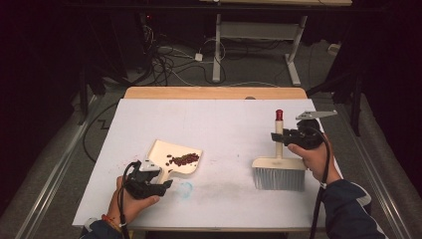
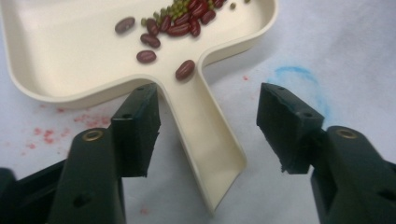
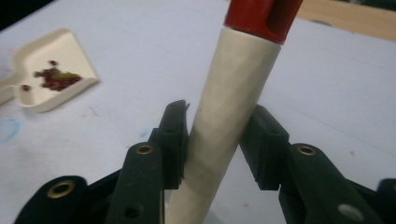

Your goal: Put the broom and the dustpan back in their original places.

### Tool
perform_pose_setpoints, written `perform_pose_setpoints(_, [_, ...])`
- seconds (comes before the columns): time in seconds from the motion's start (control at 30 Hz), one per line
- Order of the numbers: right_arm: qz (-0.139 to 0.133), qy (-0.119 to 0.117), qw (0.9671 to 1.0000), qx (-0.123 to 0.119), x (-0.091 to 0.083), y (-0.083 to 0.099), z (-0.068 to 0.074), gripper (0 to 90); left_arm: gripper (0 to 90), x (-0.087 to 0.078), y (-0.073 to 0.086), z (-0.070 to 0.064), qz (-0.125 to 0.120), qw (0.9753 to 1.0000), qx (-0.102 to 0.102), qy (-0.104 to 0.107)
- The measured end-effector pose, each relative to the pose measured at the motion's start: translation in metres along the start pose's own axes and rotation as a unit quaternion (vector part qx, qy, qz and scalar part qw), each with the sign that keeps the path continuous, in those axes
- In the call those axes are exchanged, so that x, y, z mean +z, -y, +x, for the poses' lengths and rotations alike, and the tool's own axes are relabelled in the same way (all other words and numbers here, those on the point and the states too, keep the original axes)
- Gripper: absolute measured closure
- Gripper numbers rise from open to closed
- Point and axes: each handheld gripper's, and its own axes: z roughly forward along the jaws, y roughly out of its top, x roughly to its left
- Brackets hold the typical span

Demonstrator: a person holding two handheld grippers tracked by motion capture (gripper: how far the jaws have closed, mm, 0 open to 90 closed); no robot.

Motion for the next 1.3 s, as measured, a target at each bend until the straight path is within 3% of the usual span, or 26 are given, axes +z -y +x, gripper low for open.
perform_pose_setpoints(0.13, [0.023, 0.028, 0.9993, 0.004, 0.020, -0.003, -0.007, 60.3, 28.4, -0.008, 0.008, 0.002, -0.033, 0.9994, 0.009, -0.002])
perform_pose_setpoints(0.23, [0.036, 0.043, 0.9984, 0.011, 0.033, -0.003, -0.011, 59.6, 29.5, -0.014, 0.013, 0.004, -0.052, 0.9986, 0.010, 0.003])
perform_pose_setpoints(0.3, [0.044, 0.051, 0.9977, 0.012, 0.041, -0.002, -0.013, 59.4, 33.8, -0.014, 0.017, 0.004, -0.037, 0.9993, 0.008, -0.002])
perform_pose_setpoints(0.37, [0.059, 0.065, 0.9961, 0.011, 0.049, -0.002, -0.015, 58.7, 35.3, -0.013, 0.021, 0.006, -0.032, 0.9994, -0.002, 0.009])
perform_pose_setpoints(0.43, [0.066, 0.078, 0.9946, 0.018, 0.057, 0.000, -0.017, 58.3, 42.8, -0.013, 0.023, 0.009, -0.024, 0.9996, -0.011, 0.009])
perform_pose_setpoints(0.57, [0.080, 0.099, 0.9916, 0.020, 0.067, 0.003, -0.020, 56.9, 49.1, -0.007, 0.027, 0.014, -0.008, 0.9975, -0.045, 0.054])
perform_pose_setpoints(0.67, [0.084, 0.113, 0.9897, 0.025, 0.071, 0.005, -0.023, 54.6, 50.1, -0.004, 0.024, 0.009, -0.001, 0.9972, -0.033, 0.066])
perform_pose_setpoints(0.87, [0.064, 0.126, 0.9895, 0.030, 0.068, 0.005, -0.023, 52.0, 49.5, -0.001, 0.019, 0.000, -0.004, 0.9973, -0.021, 0.070])
perform_pose_setpoints(0.97, [0.049, 0.129, 0.9901, 0.025, 0.065, 0.004, -0.020, 51.0, 48.4, -0.003, 0.018, -0.002, -0.019, 0.9961, -0.008, 0.086])
perform_pose_setpoints(1.07, [0.040, 0.133, 0.9902, 0.014, 0.062, 0.002, -0.015, 49.8, 43.9, -0.005, 0.017, -0.004, -0.022, 0.9970, 0.003, 0.074])
perform_pose_setpoints(1.13, [0.028, 0.133, 0.9907, 0.010, 0.059, 0.001, -0.012, 49.9, 42.5, -0.008, 0.016, -0.002, -0.040, 0.9960, 0.004, 0.080])
perform_pose_setpoints(1.3, [-0.014, 0.121, 0.9924, 0.012, 0.052, 0.001, -0.003, 47.8, 31.5, -0.013, 0.015, -0.002, -0.068, 0.9958, 0.021, 0.057])
